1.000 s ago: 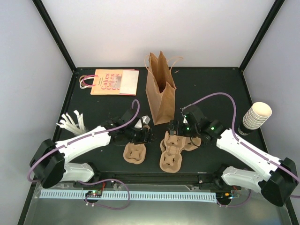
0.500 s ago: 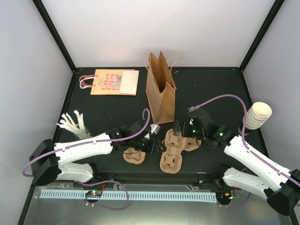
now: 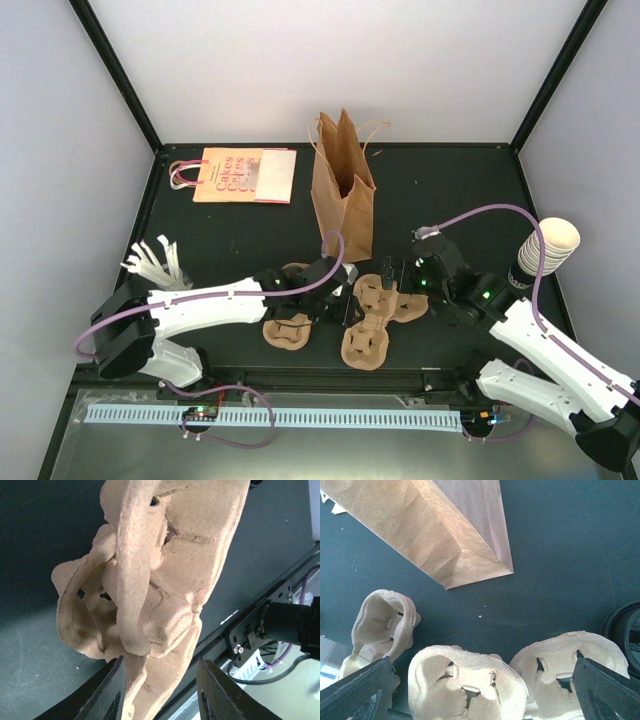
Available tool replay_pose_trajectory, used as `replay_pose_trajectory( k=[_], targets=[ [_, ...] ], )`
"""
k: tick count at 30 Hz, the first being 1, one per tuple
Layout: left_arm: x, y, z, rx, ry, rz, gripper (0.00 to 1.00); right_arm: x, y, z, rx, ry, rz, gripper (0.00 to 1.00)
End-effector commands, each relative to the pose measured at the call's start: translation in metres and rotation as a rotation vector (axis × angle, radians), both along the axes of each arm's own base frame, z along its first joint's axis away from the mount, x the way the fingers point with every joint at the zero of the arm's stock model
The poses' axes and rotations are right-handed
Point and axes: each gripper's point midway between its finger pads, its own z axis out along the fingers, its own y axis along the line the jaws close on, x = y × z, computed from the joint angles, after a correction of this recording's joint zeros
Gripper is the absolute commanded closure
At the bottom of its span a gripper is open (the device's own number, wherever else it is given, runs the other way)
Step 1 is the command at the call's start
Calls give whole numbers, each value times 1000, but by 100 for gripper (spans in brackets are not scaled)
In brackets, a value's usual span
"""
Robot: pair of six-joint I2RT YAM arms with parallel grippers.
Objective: Pack the takeout coffee
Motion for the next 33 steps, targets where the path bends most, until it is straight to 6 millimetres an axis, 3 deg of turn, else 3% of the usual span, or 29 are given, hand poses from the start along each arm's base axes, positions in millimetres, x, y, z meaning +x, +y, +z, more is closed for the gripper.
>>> replay_pose_trajectory(
  k=[1,13,20,28,33],
  targets=[
    [11,-6,10,11,-26,52,60,4,-6,10,-7,-36,-21,0],
    [20,-12,8,-8,-41,85,66,4,-4,12,1,-42,-12,0],
    [21,-9,24,-24,-55,83,97,3,-6,9,-3,-35,-16,0],
    [13,24,66,-97,-40,75,98,2,-5,5,1,-32,-16,0],
    [11,40,69,-137,-10,59,99,2,-1,2,8,-22,-4,0]
  ],
)
